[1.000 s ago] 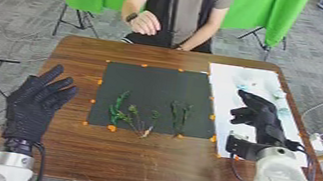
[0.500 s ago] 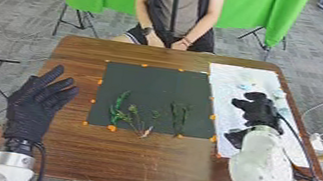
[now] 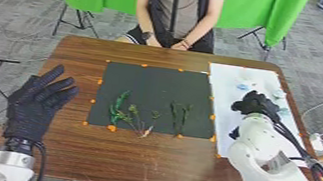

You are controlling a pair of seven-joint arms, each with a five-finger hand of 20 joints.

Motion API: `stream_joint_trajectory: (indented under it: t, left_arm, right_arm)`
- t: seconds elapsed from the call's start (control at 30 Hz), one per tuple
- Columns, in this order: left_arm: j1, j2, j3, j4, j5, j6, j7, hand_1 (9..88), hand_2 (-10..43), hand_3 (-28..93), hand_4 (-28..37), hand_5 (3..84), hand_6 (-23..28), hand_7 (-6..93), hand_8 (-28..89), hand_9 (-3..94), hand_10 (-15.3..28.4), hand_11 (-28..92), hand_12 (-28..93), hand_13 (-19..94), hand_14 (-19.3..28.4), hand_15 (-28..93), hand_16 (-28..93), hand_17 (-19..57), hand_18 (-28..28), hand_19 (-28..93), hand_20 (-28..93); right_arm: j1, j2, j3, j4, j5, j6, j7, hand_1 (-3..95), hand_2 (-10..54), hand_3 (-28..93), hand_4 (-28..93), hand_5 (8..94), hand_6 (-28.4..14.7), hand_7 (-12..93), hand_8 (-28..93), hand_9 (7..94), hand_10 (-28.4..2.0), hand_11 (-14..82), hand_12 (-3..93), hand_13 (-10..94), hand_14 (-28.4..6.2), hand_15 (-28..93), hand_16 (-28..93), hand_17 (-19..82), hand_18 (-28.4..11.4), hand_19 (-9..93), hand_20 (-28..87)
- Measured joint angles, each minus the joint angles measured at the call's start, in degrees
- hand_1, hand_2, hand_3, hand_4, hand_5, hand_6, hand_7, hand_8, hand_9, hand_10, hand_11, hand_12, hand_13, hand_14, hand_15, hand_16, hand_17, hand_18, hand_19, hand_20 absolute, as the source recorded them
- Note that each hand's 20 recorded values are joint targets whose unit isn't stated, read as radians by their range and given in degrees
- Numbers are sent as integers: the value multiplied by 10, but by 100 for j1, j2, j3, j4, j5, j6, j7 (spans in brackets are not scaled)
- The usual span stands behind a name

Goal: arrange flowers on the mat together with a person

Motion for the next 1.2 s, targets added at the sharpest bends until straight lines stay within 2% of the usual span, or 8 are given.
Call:
stream_joint_trajectory:
  t: [0.07,0.17,0.27,0.3,0.4,0.73,0.97,1.2]
  left_arm:
    - [-16,0,7,0,0,0,-6,205,95,763,-283,397,113,104,-84,389,229,258,105,294,284,548,-121,-54,266,688,-105]
    - [-38,0,8,0,0,-3,-22,206,95,762,-283,397,113,104,-84,389,228,258,105,293,284,547,-121,-53,265,687,-106]
    - [-44,0,8,0,0,-3,-26,206,95,762,-283,397,112,105,-84,389,228,258,105,294,284,547,-121,-53,265,687,-106]
    - [-44,0,7,0,0,-3,-26,207,95,762,-283,397,112,106,-84,389,228,258,105,294,284,547,-121,-54,265,687,-106]
    - [-44,0,5,0,1,-3,-29,207,95,762,-283,397,113,105,-85,389,228,258,105,294,284,548,-120,-54,265,687,-105]
    - [-26,0,-24,-49,11,-5,-43,207,94,763,-283,397,113,106,-85,388,228,259,104,294,284,547,-120,-53,266,689,-105]
    - [-63,60,-21,-69,14,-15,-9,208,94,761,-283,396,113,105,-84,388,228,258,105,294,284,547,-120,-45,272,712,-99]
    - [-364,246,78,-56,18,-80,148,206,90,765,-283,398,112,106,-84,393,227,262,107,301,284,549,-118,-37,279,742,-100]
  right_arm:
    - [152,4,-142,130,-17,-244,24,357,-82,794,-282,529,28,137,-136,678,-156,206,126,648,-140,527,71,174,-214,701,80]
    - [382,9,-340,341,-38,-433,73,429,-93,800,-281,645,31,141,-126,752,-128,201,137,713,-101,482,96,207,-191,722,70]
    - [502,9,-368,425,-32,-397,63,540,-95,710,-282,817,21,148,-15,891,-86,111,260,791,-63,419,203,253,-165,759,45]
    - [520,10,-370,444,-55,-360,45,555,-95,701,-282,834,21,154,-7,912,-79,97,283,811,-55,402,221,265,-159,767,39]
    - [519,17,-414,488,-278,-262,-32,577,-95,691,-283,853,16,161,2,934,-74,90,310,846,-39,371,248,295,-143,785,25]
    - [217,-38,-470,253,-806,455,-403,578,-95,706,-283,867,12,161,5,937,-77,126,301,870,-42,375,261,310,-145,807,16]
    - [606,-594,-851,20,-633,746,-1696,579,-95,705,-283,866,11,160,4,937,-72,126,298,886,-36,392,250,327,-127,812,13]
    - [1290,-1791,-1288,286,382,549,-3027,583,-95,705,-283,862,6,159,7,937,-76,126,299,885,-38,405,236,327,-127,815,8]
